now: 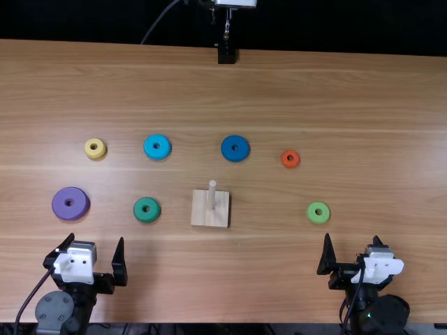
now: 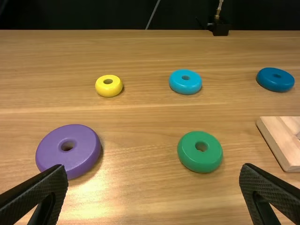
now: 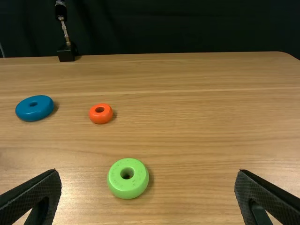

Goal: Build the Hanoi tower: stack the rings onto the peg from bottom to top in this color order: purple, dark blue, light blue, dark green, light green, yellow, orange.

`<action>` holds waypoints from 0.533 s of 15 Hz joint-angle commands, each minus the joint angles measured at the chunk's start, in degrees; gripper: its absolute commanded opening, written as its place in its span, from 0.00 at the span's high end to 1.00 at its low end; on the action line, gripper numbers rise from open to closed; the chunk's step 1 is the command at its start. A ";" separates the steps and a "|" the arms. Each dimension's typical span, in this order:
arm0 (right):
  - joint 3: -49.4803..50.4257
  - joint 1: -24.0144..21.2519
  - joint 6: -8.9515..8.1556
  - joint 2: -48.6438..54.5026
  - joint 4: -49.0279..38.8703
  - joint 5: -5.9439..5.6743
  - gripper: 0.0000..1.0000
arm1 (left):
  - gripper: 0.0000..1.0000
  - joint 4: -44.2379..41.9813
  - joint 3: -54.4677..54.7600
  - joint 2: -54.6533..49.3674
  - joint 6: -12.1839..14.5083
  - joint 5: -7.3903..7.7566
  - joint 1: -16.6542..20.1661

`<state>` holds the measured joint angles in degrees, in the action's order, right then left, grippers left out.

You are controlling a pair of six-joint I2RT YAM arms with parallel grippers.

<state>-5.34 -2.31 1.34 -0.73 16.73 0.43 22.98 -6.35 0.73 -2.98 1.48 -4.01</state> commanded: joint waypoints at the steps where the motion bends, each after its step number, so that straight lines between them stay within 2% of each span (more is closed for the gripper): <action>1: 4.47 -0.77 -0.08 0.73 2.10 0.00 0.00 | 0.00 4.12 6.35 -0.73 0.66 -0.21 0.76; 5: 4.47 -0.77 -0.08 0.73 2.10 0.00 0.00 | 0.00 4.23 6.35 -0.73 0.24 -0.10 0.93; 6: 4.47 -0.77 -0.08 0.73 2.10 0.00 0.00 | 0.00 3.91 6.35 -0.73 0.66 0.53 1.46; 8: 4.47 -0.77 -0.08 0.73 2.10 0.00 0.00 | 0.00 3.28 6.35 -0.73 0.66 0.63 1.29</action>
<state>-5.34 -2.31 1.39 -0.73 16.71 0.43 22.76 -6.37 0.73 -3.01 1.61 -3.20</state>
